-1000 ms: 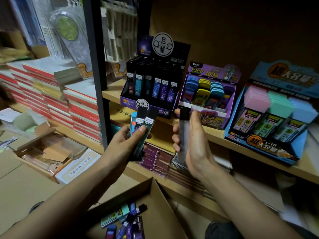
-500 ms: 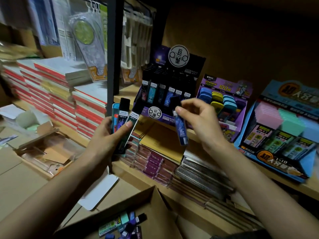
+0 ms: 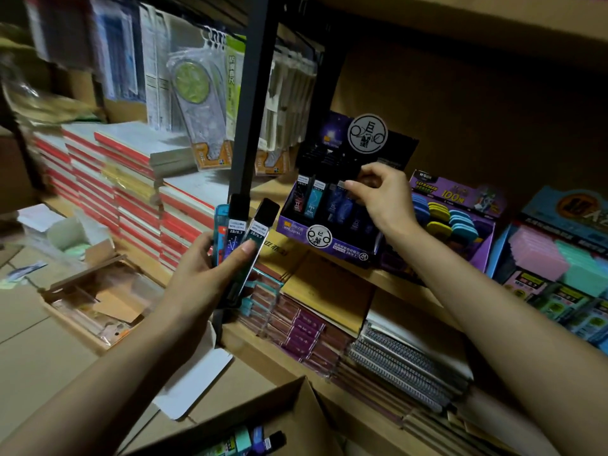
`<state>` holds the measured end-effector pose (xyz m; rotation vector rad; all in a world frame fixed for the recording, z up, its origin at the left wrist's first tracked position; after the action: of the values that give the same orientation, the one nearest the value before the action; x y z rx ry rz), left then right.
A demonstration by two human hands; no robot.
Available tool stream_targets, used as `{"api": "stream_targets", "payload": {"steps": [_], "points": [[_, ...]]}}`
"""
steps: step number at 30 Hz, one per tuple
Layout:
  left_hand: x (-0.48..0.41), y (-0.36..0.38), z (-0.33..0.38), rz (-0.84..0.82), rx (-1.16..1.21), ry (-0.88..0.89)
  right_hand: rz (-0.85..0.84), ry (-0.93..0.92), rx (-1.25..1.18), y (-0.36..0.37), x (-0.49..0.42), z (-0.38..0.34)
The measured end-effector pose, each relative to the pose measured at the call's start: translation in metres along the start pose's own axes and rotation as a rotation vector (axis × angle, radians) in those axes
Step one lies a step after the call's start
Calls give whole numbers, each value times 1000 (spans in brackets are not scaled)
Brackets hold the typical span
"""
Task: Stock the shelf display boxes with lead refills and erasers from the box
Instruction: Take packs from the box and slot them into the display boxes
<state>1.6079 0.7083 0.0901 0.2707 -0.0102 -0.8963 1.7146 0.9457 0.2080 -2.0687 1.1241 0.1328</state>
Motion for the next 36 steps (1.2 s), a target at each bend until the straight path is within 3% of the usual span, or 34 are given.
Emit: {"api": "stream_targets", "payload": {"steps": [6, 14, 17, 20, 23, 26, 29, 36], "points": [[-1, -6, -2, 39, 14, -6, -36, -2, 0, 12, -9, -4], [-2, -1, -7, 9, 25, -23, -49, 236, -50, 25, -17, 26], [-2, 1, -8, -3, 21, -22, -96, 212, 64, 24, -19, 17], [1, 4, -11, -21, 24, -35, -250, 263, 261, 29, -15, 10], [2, 8, -13, -48, 30, -49, -261, 238, 314, 24, 2, -5], [2, 13, -13, -76, 12, -46, -372, 142, -89, 38, 46, -26], [1, 22, -12, -108, 8, -29, -474, 196, -526, 60, 91, -32], [-2, 44, -25, -177, -10, -58, -467, 302, -697, 75, 109, -18]]}}
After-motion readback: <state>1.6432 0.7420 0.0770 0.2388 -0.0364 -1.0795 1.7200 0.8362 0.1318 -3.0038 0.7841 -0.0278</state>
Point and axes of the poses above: each hand's wrist, its own x-axis away from the middle knuckle, its own y-axis out of the palm, z = x × y, the point moved 9 cm from there along -x, towards the middle knuckle, and after that the axes turned 8 degrees about -z, right-handed, at the moved point
